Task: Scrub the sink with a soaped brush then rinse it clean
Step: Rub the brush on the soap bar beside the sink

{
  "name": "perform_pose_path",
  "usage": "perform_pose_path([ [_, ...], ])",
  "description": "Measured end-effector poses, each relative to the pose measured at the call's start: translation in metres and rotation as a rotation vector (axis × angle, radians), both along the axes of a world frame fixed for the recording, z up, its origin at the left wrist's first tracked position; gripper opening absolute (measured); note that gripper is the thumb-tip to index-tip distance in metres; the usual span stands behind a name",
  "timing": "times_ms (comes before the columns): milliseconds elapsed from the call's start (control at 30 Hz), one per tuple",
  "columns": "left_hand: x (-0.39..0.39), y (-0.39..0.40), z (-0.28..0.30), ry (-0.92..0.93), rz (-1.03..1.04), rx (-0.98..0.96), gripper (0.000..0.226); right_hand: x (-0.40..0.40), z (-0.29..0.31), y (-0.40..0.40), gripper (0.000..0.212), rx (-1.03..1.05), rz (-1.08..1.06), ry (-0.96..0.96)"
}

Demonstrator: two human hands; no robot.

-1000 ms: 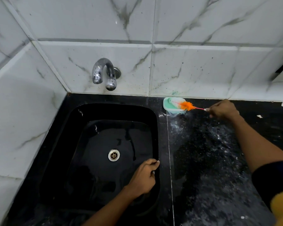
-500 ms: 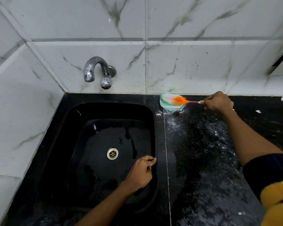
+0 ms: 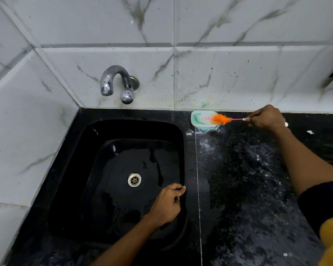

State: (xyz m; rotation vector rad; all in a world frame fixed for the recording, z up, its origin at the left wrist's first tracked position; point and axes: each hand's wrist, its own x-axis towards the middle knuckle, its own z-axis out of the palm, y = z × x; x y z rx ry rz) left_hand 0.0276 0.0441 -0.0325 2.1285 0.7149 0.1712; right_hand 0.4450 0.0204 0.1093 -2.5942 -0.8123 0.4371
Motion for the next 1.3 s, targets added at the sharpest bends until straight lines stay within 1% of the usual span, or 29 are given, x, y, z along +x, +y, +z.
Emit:
perform_pose_path([
  [100, 0.0, 0.0, -0.001, -0.001, 0.004, -0.006, 0.058, -0.005, 0.002, 0.008, 0.014, -0.002, 0.029, -0.124],
  [233, 0.0, 0.0, -0.002, -0.001, 0.005, -0.007, 0.057, -0.011, 0.01, 0.023, 0.01, -0.101, 0.096, -0.299],
  [300, 0.0, 0.0, -0.003, -0.005, 0.007, -0.007, 0.057, -0.011, 0.012, 0.028, 0.012, -0.133, 0.115, -0.298],
  [400, 0.0, 0.0, -0.003, 0.003, 0.014, 0.0, 0.057, -0.009, 0.013, 0.03, 0.016, -0.155, 0.104, -0.214],
  [533, 0.001, -0.002, -0.002, 0.001, 0.021, -0.007, 0.057, -0.007, 0.001, 0.023, 0.018, -0.194, 0.145, -0.148],
  [600, 0.001, -0.002, -0.003, 0.003, 0.027, -0.011, 0.056, -0.008, -0.006, 0.021, 0.021, -0.193, 0.171, -0.147],
  [733, 0.0, -0.001, -0.003, 0.008, 0.025, -0.011, 0.057, -0.01, -0.007, 0.022, 0.026, -0.209, 0.238, -0.268],
  [867, 0.001, -0.002, -0.002, 0.021, 0.023, -0.003, 0.058, -0.012, 0.001, 0.026, 0.018, -0.25, 0.31, -0.417],
  [1033, 0.0, -0.003, -0.002, 0.029, 0.014, -0.002, 0.058, -0.007, 0.01, 0.026, 0.018, -0.139, 0.274, -0.538],
  [1067, 0.0, -0.003, -0.002, 0.029, 0.015, -0.003, 0.058, -0.006, 0.01, 0.026, 0.018, -0.138, 0.272, -0.536],
  [1167, 0.0, -0.003, -0.003, 0.031, 0.014, 0.002, 0.058, -0.011, 0.004, 0.02, 0.015, -0.231, 0.303, -0.452],
  [1200, 0.0, -0.003, -0.002, 0.034, 0.013, 0.002, 0.058, -0.011, 0.002, 0.017, 0.014, -0.223, 0.289, -0.427],
  [1300, 0.0, -0.003, -0.002, 0.028, 0.015, 0.002, 0.058, -0.009, -0.004, 0.011, 0.014, -0.043, 0.17, -0.331],
])
